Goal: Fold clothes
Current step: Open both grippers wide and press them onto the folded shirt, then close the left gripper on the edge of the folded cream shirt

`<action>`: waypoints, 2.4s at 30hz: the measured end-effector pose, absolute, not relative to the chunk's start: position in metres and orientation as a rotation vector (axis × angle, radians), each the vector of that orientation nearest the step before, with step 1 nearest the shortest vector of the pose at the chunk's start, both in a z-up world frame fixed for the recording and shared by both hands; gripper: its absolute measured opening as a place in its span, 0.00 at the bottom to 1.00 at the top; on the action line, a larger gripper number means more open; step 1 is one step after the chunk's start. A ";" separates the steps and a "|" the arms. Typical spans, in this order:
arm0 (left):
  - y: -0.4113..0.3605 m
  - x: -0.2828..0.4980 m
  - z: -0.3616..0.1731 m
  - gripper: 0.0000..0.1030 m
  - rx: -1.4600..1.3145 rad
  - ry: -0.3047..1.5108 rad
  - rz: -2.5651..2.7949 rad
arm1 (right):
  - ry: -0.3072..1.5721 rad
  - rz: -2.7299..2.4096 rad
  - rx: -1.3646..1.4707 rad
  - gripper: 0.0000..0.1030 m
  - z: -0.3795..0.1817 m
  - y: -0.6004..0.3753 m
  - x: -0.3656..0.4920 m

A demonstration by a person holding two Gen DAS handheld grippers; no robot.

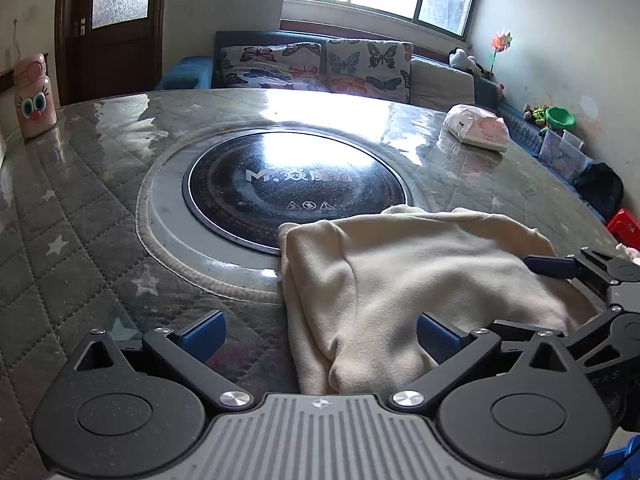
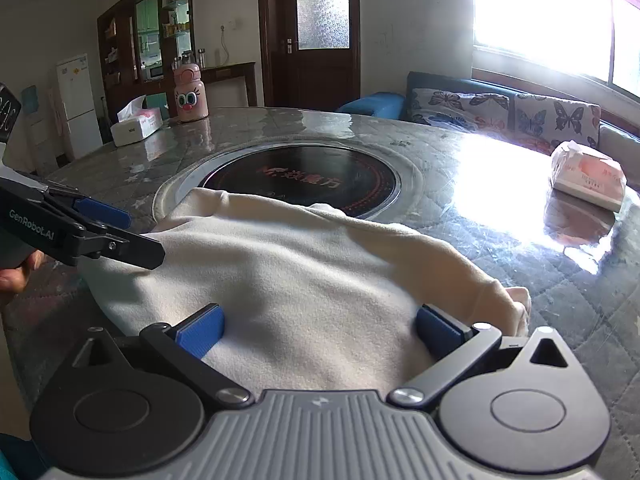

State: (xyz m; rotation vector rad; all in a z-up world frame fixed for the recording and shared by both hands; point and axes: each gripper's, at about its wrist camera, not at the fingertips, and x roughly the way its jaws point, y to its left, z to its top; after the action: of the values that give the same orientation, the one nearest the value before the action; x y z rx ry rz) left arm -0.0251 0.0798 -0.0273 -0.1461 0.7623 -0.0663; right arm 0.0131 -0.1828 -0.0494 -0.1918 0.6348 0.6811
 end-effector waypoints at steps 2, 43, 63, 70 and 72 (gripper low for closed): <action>0.081 -0.026 -0.027 1.00 -0.145 0.761 -0.056 | 0.633 0.678 -0.197 1.00 -0.049 -0.182 0.013; 0.100 -0.029 -0.024 1.00 -0.225 0.843 0.030 | 0.542 0.865 -0.487 0.91 -0.026 -0.114 -0.064; 0.122 -0.025 -0.026 1.00 -0.235 0.826 0.039 | 0.566 0.969 -0.551 0.77 -0.028 -0.071 -0.063; 0.130 -0.022 -0.027 1.00 -0.191 0.832 0.091 | 0.561 0.961 -0.542 0.66 -0.024 -0.071 -0.064; 0.134 -0.022 -0.026 1.00 -0.210 0.826 0.088 | 0.563 0.965 -0.550 0.61 -0.024 -0.066 -0.062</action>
State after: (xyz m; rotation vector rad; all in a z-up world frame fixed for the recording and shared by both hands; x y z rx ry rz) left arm -0.0223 0.1342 -0.0258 -0.2099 0.8255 0.0877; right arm -0.0622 -0.0662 -0.0243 -0.5503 0.5625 0.9649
